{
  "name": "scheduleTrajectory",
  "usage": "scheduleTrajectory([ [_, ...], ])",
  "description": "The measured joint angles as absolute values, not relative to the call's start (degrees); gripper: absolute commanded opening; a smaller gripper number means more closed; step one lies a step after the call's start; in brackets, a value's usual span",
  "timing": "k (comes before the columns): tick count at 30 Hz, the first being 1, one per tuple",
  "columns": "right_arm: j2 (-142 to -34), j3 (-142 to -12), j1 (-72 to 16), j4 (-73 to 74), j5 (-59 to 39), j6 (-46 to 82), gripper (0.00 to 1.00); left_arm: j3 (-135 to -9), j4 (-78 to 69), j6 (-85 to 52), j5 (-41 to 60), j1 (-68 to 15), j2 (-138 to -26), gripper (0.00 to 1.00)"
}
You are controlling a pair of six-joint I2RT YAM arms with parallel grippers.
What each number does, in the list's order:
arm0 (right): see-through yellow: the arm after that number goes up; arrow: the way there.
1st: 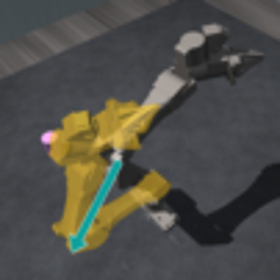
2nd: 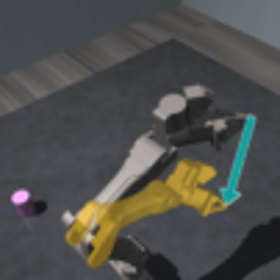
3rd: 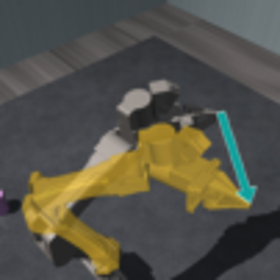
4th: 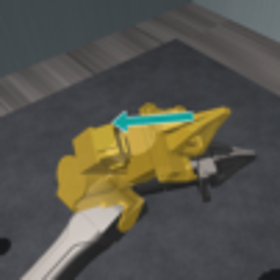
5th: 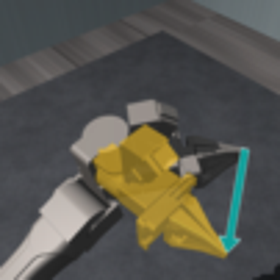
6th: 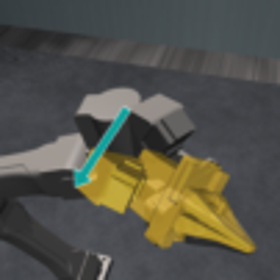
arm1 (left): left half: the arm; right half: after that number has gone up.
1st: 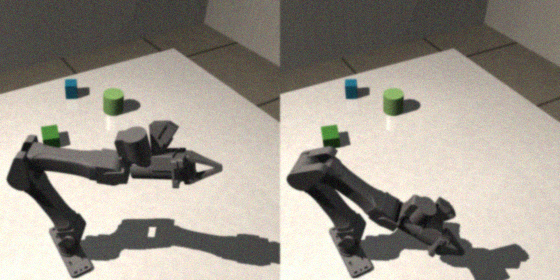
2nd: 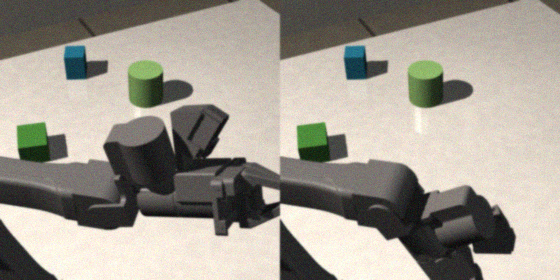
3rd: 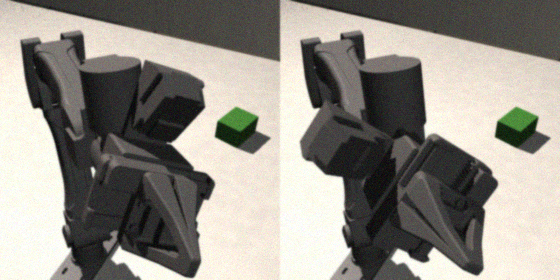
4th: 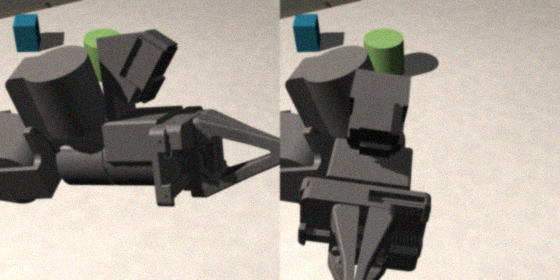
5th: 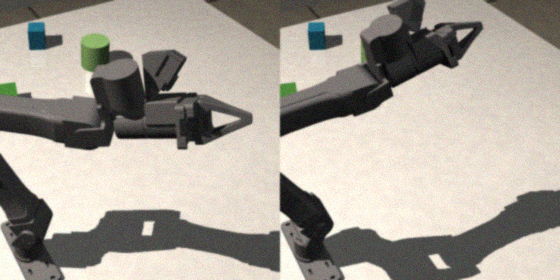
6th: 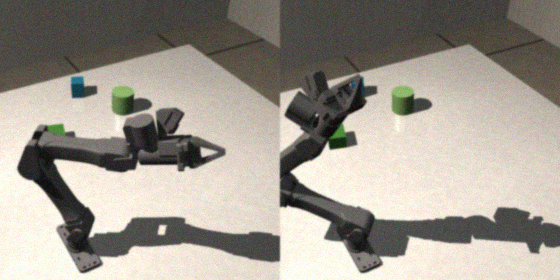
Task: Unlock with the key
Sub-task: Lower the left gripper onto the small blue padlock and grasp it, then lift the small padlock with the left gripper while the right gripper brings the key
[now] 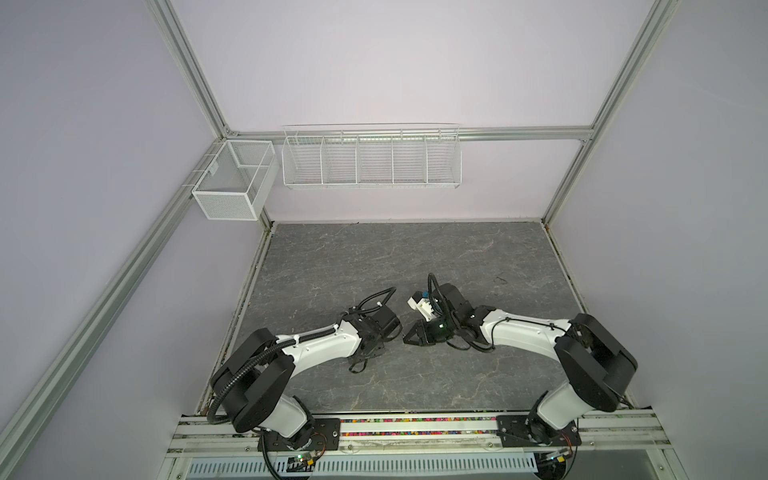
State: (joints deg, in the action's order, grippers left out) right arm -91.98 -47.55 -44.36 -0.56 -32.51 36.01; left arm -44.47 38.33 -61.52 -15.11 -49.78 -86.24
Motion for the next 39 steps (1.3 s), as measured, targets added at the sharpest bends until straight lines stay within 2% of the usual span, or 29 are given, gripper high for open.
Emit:
scheduleTrajectory([
  [4, -92.0, -47.5, -44.4, -0.6, -32.5, 36.0, 0.07, -44.5, 36.6, -61.5, -15.0, -49.6, -86.6, 0.39],
  [18, -92.0, -47.4, -44.4, -0.5, -32.3, 36.5, 0.07, -44.5, 36.4, -59.1, -14.7, -49.5, -87.4, 0.35],
  [25, -92.0, -47.2, -44.5, -0.1, -32.1, 37.1, 0.07, -44.1, 36.2, -57.8, -13.9, -49.2, -87.0, 0.2],
  [32, -91.8, -46.5, -45.1, 0.6, -31.3, 38.2, 0.07, -44.3, 36.5, -56.7, -13.7, -49.1, -87.0, 0.0],
  [39, -89.7, -45.1, -46.7, 1.0, -28.8, 40.6, 0.07, -46.3, 39.8, -56.5, -13.7, -49.1, -83.9, 0.0],
])
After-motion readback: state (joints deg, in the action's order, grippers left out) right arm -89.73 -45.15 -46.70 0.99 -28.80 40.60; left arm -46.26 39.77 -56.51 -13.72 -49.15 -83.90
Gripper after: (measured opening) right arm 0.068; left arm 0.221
